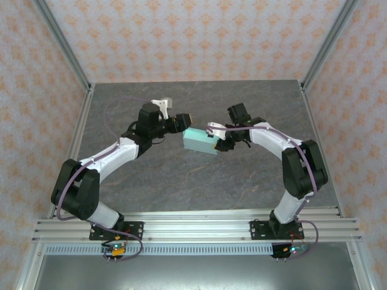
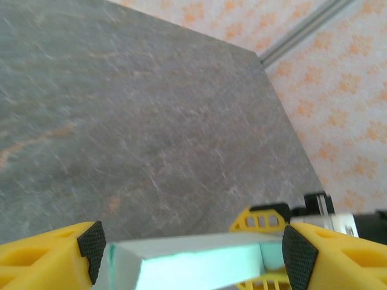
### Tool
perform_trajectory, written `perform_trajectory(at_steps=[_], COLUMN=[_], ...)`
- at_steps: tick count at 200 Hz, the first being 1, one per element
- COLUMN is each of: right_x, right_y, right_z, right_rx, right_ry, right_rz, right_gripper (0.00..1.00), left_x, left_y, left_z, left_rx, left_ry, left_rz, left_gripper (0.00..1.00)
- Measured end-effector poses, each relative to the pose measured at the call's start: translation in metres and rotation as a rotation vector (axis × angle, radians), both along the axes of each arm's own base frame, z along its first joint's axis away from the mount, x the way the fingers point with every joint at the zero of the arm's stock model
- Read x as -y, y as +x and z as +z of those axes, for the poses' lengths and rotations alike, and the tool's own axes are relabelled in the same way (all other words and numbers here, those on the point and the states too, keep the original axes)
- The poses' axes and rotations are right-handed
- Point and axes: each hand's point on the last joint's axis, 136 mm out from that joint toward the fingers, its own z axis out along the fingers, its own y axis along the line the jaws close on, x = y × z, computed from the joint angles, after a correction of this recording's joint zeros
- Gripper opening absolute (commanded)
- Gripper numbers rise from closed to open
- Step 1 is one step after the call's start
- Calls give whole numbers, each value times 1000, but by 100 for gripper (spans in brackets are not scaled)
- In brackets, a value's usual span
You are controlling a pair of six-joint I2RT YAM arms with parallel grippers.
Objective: Fold the paper box
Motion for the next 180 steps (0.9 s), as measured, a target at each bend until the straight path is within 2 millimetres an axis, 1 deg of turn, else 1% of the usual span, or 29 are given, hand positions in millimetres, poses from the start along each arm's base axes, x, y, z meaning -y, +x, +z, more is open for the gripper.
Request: perform_trajectory(at_steps=[13,27,38,57,71,93,130,151,180], right_x=[0,-1,-1,-2,-2,-3,-9,-11,-12], right_y=[0,0,-1,-1,-1,0,4,3,3], right_z=[0,0,0,0,0,0,-1,-1,0], right_rx=[1,2,3,3,2,-4,-18,-21,-21], right_ry=[0,1,1,0,-1,-3,17,26,34], right_rz=[3,8,11,13,14,9,14,21,28], right_gripper=[30,30,30,30,30,30,30,34,36], left_x=[-3,-3,-2,-2,-1,-2,-10,-14,-15], left_y=[10,19,23,24,22,17,1,0,1], left_z=[1,-10,-28,-62,-76,-81,-94,-96,-97], left_rx=[-3,-23,-59,-132,-166,-168,-158,-133,-99], left_ry=[16,30,48,79,88,88,94,89,76], left_rz=[27,44,48,47,40,32,33,46,55], left_gripper=[74,73,72,71,71,71,70,70,70])
